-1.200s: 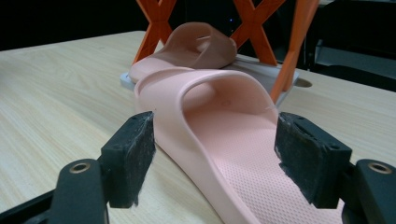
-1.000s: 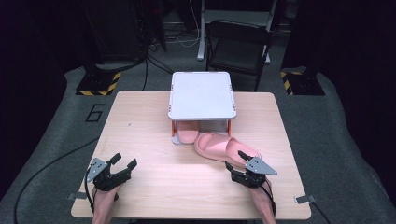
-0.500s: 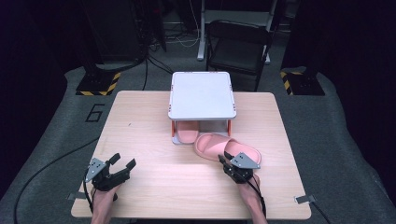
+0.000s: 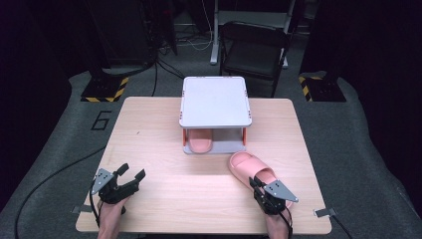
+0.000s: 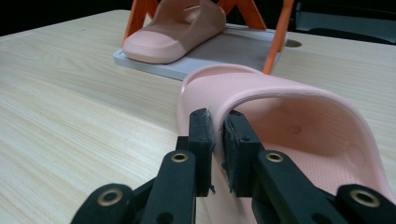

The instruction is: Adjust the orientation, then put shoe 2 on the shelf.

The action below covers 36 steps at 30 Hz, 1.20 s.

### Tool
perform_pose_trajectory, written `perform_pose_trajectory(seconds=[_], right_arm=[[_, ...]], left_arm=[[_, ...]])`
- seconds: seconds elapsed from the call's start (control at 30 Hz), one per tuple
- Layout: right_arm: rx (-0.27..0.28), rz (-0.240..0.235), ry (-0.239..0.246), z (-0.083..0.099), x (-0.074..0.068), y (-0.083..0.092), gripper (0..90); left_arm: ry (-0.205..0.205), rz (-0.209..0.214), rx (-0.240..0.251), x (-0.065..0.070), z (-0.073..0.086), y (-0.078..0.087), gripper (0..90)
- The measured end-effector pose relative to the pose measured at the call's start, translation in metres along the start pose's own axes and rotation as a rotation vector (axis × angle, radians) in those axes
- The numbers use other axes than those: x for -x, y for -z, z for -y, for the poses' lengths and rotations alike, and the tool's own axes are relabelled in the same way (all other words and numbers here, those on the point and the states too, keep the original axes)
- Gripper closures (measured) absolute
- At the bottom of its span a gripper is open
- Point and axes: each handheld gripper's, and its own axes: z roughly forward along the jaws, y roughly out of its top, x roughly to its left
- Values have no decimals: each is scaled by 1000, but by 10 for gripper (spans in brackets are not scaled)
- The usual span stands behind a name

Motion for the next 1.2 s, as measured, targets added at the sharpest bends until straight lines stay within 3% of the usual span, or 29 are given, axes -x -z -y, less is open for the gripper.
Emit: perform_pose_trajectory(seconds=[0.03,0.1,0.17,0.23,0.33,0.43,0.53,0.83,1.0,1.2], right_arm=[[-6,-1,-3,0,0,0,800],[-9,-20,-14,-1,1,2,658],[-12,-68,-34,-5,3,5,529],[0,-98,-26,-7,5,9,457],[83,-125,-5,-10,8,23,336],[109,-98,64,-15,13,33,231],[112,-47,101,-17,23,38,212],[176,44,71,-12,56,49,275],[205,48,33,-8,65,54,304],[143,-1,36,-13,72,46,265]], left_arm=[[0,0,0,0,0,0,210],[-1,0,-1,0,0,0,210],[4,-3,2,-2,0,1,210],[12,-7,7,-3,0,1,210],[13,-8,9,-3,2,2,211],[14,-2,8,-3,2,2,210],[9,-2,6,-4,2,3,210],[15,-9,10,-5,3,4,212],[13,-13,16,-5,3,6,212],[16,-11,8,-5,3,6,212]])
